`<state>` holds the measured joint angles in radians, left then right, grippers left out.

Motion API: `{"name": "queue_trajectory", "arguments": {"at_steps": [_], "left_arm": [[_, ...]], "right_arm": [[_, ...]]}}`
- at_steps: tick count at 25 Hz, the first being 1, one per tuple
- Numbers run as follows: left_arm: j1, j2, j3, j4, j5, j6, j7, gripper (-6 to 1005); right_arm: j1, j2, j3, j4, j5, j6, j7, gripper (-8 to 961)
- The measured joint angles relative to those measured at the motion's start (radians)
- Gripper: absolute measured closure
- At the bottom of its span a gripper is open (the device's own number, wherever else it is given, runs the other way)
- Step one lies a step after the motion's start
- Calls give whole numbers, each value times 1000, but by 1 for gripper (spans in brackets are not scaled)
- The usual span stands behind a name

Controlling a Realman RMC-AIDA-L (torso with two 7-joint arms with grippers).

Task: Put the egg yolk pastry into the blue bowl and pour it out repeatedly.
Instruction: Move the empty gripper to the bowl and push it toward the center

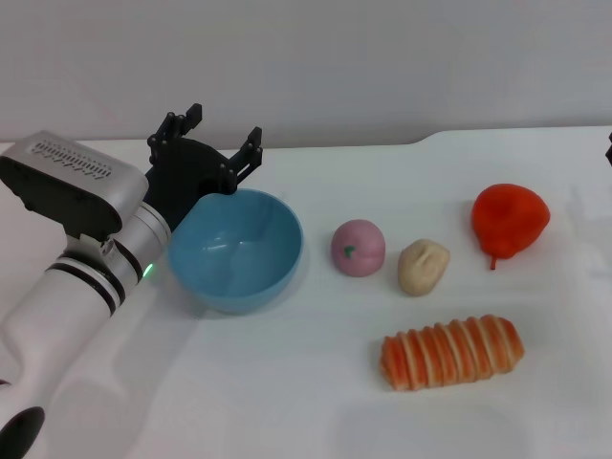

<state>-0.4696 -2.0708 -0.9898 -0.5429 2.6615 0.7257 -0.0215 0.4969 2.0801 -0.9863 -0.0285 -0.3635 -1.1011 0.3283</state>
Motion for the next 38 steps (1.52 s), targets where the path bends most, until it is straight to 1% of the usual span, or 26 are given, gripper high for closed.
{"name": "queue_trajectory", "arguments": {"at_steps": [14, 19, 22, 25, 28, 30, 33, 34, 36, 38], "left_arm": [[0, 0, -3, -1, 0, 5, 0, 187], [12, -1, -6, -4, -2, 38, 0, 186], [22, 0, -6, -30, -22, 50, -1, 186], [35, 8, -6, -72, -46, 26, -11, 186], [58, 25, -47, -166, -44, -93, -54, 186], [71, 46, -95, -263, -25, -267, -75, 186], [74, 71, -147, -391, 27, -508, -70, 186], [76, 78, -160, -426, 52, -564, -66, 186], [83, 86, -184, -492, 98, -655, -64, 186], [93, 90, -223, -576, 132, -792, -32, 186]], "right_arm": [[0, 0, 4, -2, 1, 2, 1, 376], [0, 0, 11, -2, 2, 2, 2, 377], [-2, 0, 11, -2, 2, 0, 2, 377], [-6, 2, 11, -2, 2, 0, 2, 376], [-8, 3, 11, -1, 2, -1, 2, 376], [-9, 3, 12, -1, 2, -1, 2, 376], [-8, 3, 12, -2, 2, -1, 2, 376], [-8, 3, 12, -2, 2, -1, 2, 376], [-8, 3, 12, -2, 2, -1, 2, 376], [-8, 3, 12, -2, 2, -1, 2, 376]]}}
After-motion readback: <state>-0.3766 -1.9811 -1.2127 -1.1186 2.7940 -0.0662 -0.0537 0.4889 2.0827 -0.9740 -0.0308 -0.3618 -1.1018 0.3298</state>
